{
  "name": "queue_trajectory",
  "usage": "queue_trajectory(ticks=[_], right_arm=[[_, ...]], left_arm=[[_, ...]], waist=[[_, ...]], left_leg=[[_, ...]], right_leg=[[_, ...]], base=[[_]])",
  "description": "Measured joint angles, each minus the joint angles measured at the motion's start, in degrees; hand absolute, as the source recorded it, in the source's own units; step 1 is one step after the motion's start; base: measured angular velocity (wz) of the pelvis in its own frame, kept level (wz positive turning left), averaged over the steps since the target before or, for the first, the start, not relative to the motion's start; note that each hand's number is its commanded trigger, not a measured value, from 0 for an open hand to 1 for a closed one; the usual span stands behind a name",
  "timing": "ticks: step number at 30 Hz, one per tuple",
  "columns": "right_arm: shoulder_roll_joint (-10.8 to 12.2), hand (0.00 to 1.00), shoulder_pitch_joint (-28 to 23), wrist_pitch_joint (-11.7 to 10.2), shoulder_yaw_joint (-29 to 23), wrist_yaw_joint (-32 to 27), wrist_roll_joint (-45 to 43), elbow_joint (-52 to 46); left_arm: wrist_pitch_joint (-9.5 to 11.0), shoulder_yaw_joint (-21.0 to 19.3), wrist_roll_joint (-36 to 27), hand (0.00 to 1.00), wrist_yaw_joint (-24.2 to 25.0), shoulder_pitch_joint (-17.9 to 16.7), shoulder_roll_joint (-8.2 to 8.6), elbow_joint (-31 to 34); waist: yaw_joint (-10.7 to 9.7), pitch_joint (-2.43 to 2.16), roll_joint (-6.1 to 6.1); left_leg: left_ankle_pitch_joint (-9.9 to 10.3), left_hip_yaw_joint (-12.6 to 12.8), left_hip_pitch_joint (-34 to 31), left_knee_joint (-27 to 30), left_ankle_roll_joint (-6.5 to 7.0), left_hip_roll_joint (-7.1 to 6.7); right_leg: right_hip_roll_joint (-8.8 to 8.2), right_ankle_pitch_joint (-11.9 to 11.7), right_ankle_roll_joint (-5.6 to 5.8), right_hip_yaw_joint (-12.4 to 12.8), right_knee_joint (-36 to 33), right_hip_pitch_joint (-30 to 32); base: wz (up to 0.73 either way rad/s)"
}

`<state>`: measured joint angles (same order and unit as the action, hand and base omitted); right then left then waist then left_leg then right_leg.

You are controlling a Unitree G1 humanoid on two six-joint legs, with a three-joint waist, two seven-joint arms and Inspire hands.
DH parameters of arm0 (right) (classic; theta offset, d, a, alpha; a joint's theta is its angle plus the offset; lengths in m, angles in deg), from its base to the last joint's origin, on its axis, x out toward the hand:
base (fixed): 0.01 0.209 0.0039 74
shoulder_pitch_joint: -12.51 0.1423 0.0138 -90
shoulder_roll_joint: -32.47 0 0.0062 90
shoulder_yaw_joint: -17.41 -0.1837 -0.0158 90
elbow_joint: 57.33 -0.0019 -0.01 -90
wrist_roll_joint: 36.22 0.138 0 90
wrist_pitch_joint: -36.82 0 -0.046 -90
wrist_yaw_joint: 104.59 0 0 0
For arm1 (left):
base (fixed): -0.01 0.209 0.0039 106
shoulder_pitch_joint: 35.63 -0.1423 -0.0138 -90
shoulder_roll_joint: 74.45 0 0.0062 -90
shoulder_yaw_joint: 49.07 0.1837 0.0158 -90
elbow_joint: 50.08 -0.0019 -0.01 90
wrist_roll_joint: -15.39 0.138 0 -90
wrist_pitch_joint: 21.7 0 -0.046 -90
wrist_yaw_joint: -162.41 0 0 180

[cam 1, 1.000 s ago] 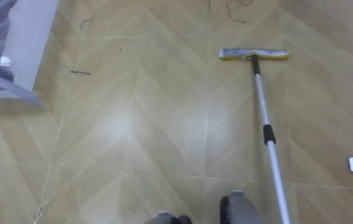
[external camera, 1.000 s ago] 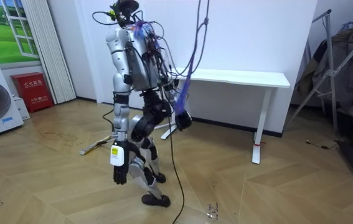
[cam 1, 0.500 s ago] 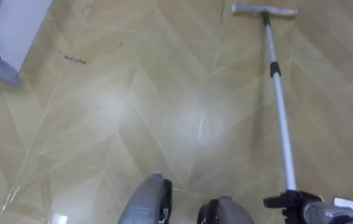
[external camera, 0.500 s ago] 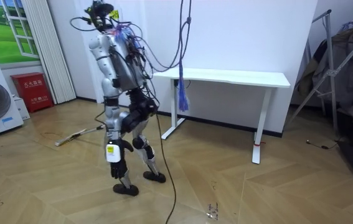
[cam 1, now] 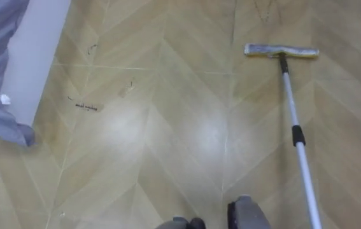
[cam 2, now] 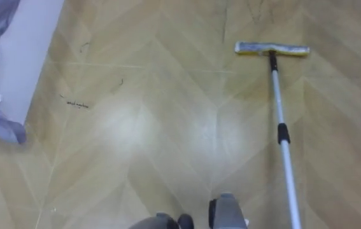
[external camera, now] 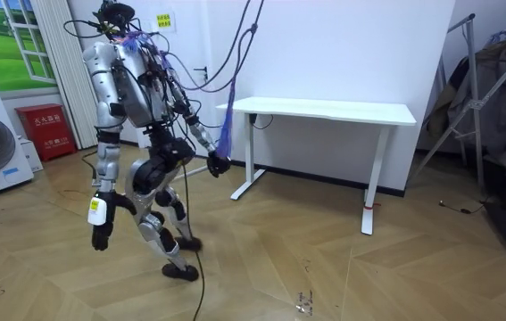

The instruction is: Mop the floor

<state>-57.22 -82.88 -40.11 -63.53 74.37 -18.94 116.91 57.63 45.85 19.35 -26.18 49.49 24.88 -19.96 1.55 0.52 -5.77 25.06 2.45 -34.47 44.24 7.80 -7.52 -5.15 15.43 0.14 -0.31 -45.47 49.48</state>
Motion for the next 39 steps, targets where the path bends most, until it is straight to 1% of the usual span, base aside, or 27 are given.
queue_trajectory(ticks=[2, 4, 5, 6, 7, 8, 9, 10, 11, 13, 14, 15, 16, 19, 20, 21, 23, 25, 28, 29, 30, 32, 34, 35, 36, 38, 39], right_arm=[[-0.39, 1.0, 1.65, 1.45, -0.47, -1.0, -0.27, -0.49], [-0.47, 1.0, 5.6, 2.76, -1.65, -1.86, -1.91, -0.08], [-1.09, 1.0, 9.58, 3.42, -1.89, -2.48, -2.15, 0.98], [-2.17, 1.0, 13.72, 4.05, -1.84, -3.15, -2.45, 1.38], [-2.83, 1.0, 15.6, 4.04, -1.84, -3.39, -2.81, 1.23], [-3.75, 1.0, 19.79, 3.82, -1.45, -3.81, -3.11, 0.87], [-4.23, 1.0, 23.3, 3.23, -1.31, -3.94, -2.51, 0.61], [-4.44, 1.0, 24.78, 2.94, -1.31, -3.89, -1.99, 0.14], [-4.6, 1.0, 27.01, 2.38, -1.21, -3.74, -0.28, -1.47], [-4.05, 1.0, 28.61, 1.12, -1.2, -2.47, 1.39, -2.0], [-3.59, 1.0, 27.96, 0.83, -1.19, -1.23, 1.73, -1.98], [-3.53, 1.0, 25.76, 0.69, -1.18, -0.03, 2.02, -1.95], [-3.64, 1.0, 24.19, 0.67, -0.94, 0.54, 2.04, -1.91], [-5.62, 1.0, 14.76, 0.74, 0.36, 0.98, -0.09, -1.19], [-5.63, 1.0, 10.63, 0.73, 0.4, 0.79, -0.95, -1.08], [-5.45, 1.0, 7.08, 0.73, 0.38, 0.49, -1.05, -1.05], [-4.38, 1.0, 4.08, 0.71, 0.37, 0.36, -1.03, -1.06], [-3.37, 1.0, 1.81, 0.68, 0.35, 0.24, -0.74, -0.88], [-1.6, 1.0, 0.05, 0.67, 0.34, 0.42, -0.89, -1.39], [-0.98, 1.0, -0.19, 0.74, 0.27, 0.32, -1.31, -1.7], [-0.81, 1.0, -0.13, 0.76, 0.2, 0.17, -1.39, -1.76], [-0.83, 1.0, 0.98, 0.98, -0.26, -0.6, -2.11, -1.79], [-1.1, 1.0, 4.21, 2.19, -0.33, -1.23, -3.11, -1.5], [-1.4, 1.0, 7.03, 2.83, -0.39, -1.63, -3.9, -1.28], [-2.09, 1.0, 10.71, 3.27, -0.75, -2.12, -4.52, -0.56], [-3.08, 1.0, 16.87, 3.94, -0.81, -2.93, -6.09, 0.02], [-3.55, 1.0, 20.75, 3.72, -0.22, -3.52, -6.13, -0.23]], left_arm=[[-0.85, 0.47, -0.05, 0.0, -0.01, -0.94, 0.15, -0.83], [-2.26, 0.78, -0.05, 0.0, -0.06, -0.67, -0.28, -1.96], [-2.98, 0.91, -0.06, 0.0, -0.25, -0.62, -0.42, -2.02], [-2.98, 1.09, -1.21, 0.0, -0.74, -0.58, -0.42, -1.9], [-2.98, 1.11, -1.83, 0.0, -0.88, -0.57, -0.43, -1.83], [-3.03, 1.1, -2.5, 0.0, -0.97, -0.51, -0.75, -1.81], [-3.08, 1.13, -3.57, 0.0, -1.24, -0.46, -1.31, -1.59], [-3.08, 1.14, -3.92, 0.0, -1.29, -0.44, -1.6, -1.02], [-3.04, 1.14, -4.38, 0.0, -1.29, -0.56, -2.24, 0.14], [-3.08, 0.86, -4.15, 0.0, -0.99, -0.85, -2.35, 0.81], [-3.05, 0.87, -3.78, 0.0, -0.52, -1.71, -2.29, 0.78], [-3.07, 0.84, -3.77, 0.0, 0.2, -2.48, -2.26, 0.75], [-3.08, 0.77, -3.75, 0.0, 0.59, -2.58, -2.33, 0.73], [-2.63, 0.04, -1.41, 0.0, 1.64, -0.39, -1.79, 0.31], [-2.4, -0.56, -0.52, 0.0, 1.72, 1.02, -1.52, 0.29], [-1.17, -0.54, -0.41, 0.0, 1.7, 1.39, -1.67, 0.92], [-0.06, -0.24, -0.52, 0.0, 1.26, 1.82, -1.6, 1.41], [0.34, -0.17, -0.78, 0.0, 1.26, 2.17, -0.69, 1.72], [0.27, -0.23, -2.11, 0.0, 1.19, 1.68, -0.19, 2.15], [0.13, -0.21, -2.17, 0.0, 0.6, 1.44, -0.23, 2.29], [-0.42, -0.19, -2.4, 0.0, 0.07, 1.12, -0.07, 2.41], [-1.03, -0.2, -3.19, 0.0, -0.03, 1.05, -0.07, 1.42], [-1.4, -0.2, -3.51, 0.0, -0.92, 1.17, 0.03, 0.28], [-1.76, 0.18, -3.8, 0.0, -1.53, 1.16, -0.03, -0.2], [-1.87, 0.84, -3.72, 0.0, -2.21, 1.21, -0.08, -0.36], [-1.91, 1.06, -3.99, 0.0, -2.35, 1.05, -0.44, -0.34], [-1.96, 1.09, -4.61, 0.0, -2.4, 1.0, -0.89, -0.03]], waist=[[0.32, 0.01, -0.48], [0.27, 0.07, -0.23], [0.57, 0.34, 0.22], [1.65, 0.61, 0.6], [2.31, 0.75, 0.94], [3.56, 1.04, 1.84], [4.2, 1.21, 3.03], [4.48, 1.2, 3.65], [5.76, 1.26, 4.77], [7.16, 1.31, 5.36], [7.29, 1.06, 5.09], [7.05, 0.94, 5.3], [6.75, 0.77, 5.39], [5.99, 0.45, 5.6], [4.86, 0.31, 4.77], [4.02, -0.1, 3.91], [2.43, -0.2, 2.28], [1.3, -0.08, 0.56], [-0.31, -0.12, -0.31], [-0.33, -0.21, -0.25], [-0.41, 0.11, 0.36], [-0.4, 0.07, 0.33], [-0.18, 0.25, 0.68], [-0.07, 0.29, 1.0], [0.17, 0.53, 1.4], [1.82, 0.78, 1.93], [2.88, 1.15, 2.66]], left_leg=[[2.39, -1.1, 1.2, 2.15, -1.13, 0.67], [3.72, -1.34, 1.2, 5.68, -2.87, 1.4], [3.17, -0.37, -0.3, 10.68, -3.88, 2.12], [1.5, 0.72, -2.42, 16.32, -6.29, 3.32], [0.26, 1.17, -3.44, 18.95, -6.84, 3.99], [-3.18, 1.8, -5.78, 23.75, -7.27, 4.76], [-3.61, 1.66, -8.1, 24.68, -7.29, 4.66], [-3.41, 1.77, -9.49, 23.27, -6.94, 4.77], [-3.35, 1.46, -12.5, 18.69, -6.83, 4.94], [-4.66, -0.35, -14.32, 7.98, -7.57, 5.05], [-7.63, -0.68, -13.73, 0.98, -7.12, 4.98], [-10.64, -0.81, -12.27, -1.57, -6.17, 4.73], [-11.33, -0.46, -11.05, -1.93, -5.53, 4.65], [-9.57, 2.22, -8.35, -0.29, -2.06, 3.42], [-7.85, 2.06, -8.18, 1.54, -0.73, 2.46], [-5.8, 1.58, -8.07, 2.89, -0.2, 1.87], [-4.13, 1.22, -7.51, 3.55, 0.29, 1.71], [-3.19, 0.74, -5.49, 2.77, 0.43, 1.67], [-0.89, 0.16, -0.92, -0.28, -0.39, 1.62], [0.14, 0.23, 0.6, -0.52, -0.95, 1.67], [1.36, 0.02, 2.14, -0.41, -1.62, 1.75], [2.57, -1.14, 3.36, 1.18, -3.28, 1.96], [2.66, -1.28, 2.89, 5.58, -3.53, 2.91], [2.14, -1.49, 2.01, 9.05, -4.48, 2.99], [0.8, -1.52, 0.31, 13.29, -6.75, 3.24], [-1.14, -1.62, -3.24, 19.46, -8.57, 4.29], [-1.02, -1.3, -6.3, 19.14, -8.59, 4.82]], right_leg=[[-0.46, -0.19, -0.57, -2.29, -1.18, -2.02], [-0.83, 1.89, -1.62, -3.85, -4.1, -2.65], [-0.63, 3.8, -2.01, -3.83, -6.53, -2.57], [0.23, 5.52, -2.2, -3.23, -8.4, -2.53], [0.84, 6.11, -2.43, -2.74, -9.01, -2.55], [1.44, 7.04, -2.91, -2.02, -9.99, -2.59], [1.54, 7.64, -3.41, -1.36, -10.49, -2.52], [1.62, 7.71, -3.68, -1.31, -10.36, -2.55], [1.95, 7.86, -3.95, -1.31, -9.59, -3.01], [2.96, 8.34, -3.94, -1.69, -7.03, -6.63], [3.06, 9.53, -3.49, -1.88, -5.61, -9.97], [2.93, 11.21, -2.07, -1.95, -4.2, -13.38], [2.69, 11.64, -1.98, -1.98, -3.66, -14.83], [0.79, 12.32, 0.0, -0.51, -8.62, -15.74], [0.46, 9.69, 0.56, 0.62, -15.37, -13.1], [0.7, 6.65, 1.14, 2.09, -20.78, -10.1], [1.97, 6.56, 1.4, 3.39, -23.63, -5.24], [2.57, 6.52, 1.44, 3.19, -19.85, -1.29], [2.07, 3.65, 0.42, 3.1, -3.93, 0.09], [1.56, 1.05, 0.19, 2.47, 0.91, -0.45], [0.97, -0.81, -0.09, 0.88, 0.86, -1.33], [0.01, -1.15, -1.03, -1.55, -0.81, -2.69], [0.23, 1.37, -2.66, -1.97, -3.41, -3.4], [0.42, 3.23, -3.24, -2.25, -5.12, -3.67], [0.77, 4.91, -3.71, -2.22, -6.74, -3.67], [2.54, 6.52, -4.33, -1.43, -7.97, -3.55], [3.27, 7.01, -4.84, -1.36, -8.06, -3.55]], base=[[0.09], [0.19], [0.11], [0.0], [-0.25], [-0.21], [-0.1], [0.05], [-0.05], [-0.12], [-0.08], [0.0], [0.1], [0.2], [0.31], [0.24], [-0.07], [-0.21], [-0.13], [-0.03], [-0.04], [0.05], [0.04], [0.07], [0.07], [-0.07], [-0.18]])
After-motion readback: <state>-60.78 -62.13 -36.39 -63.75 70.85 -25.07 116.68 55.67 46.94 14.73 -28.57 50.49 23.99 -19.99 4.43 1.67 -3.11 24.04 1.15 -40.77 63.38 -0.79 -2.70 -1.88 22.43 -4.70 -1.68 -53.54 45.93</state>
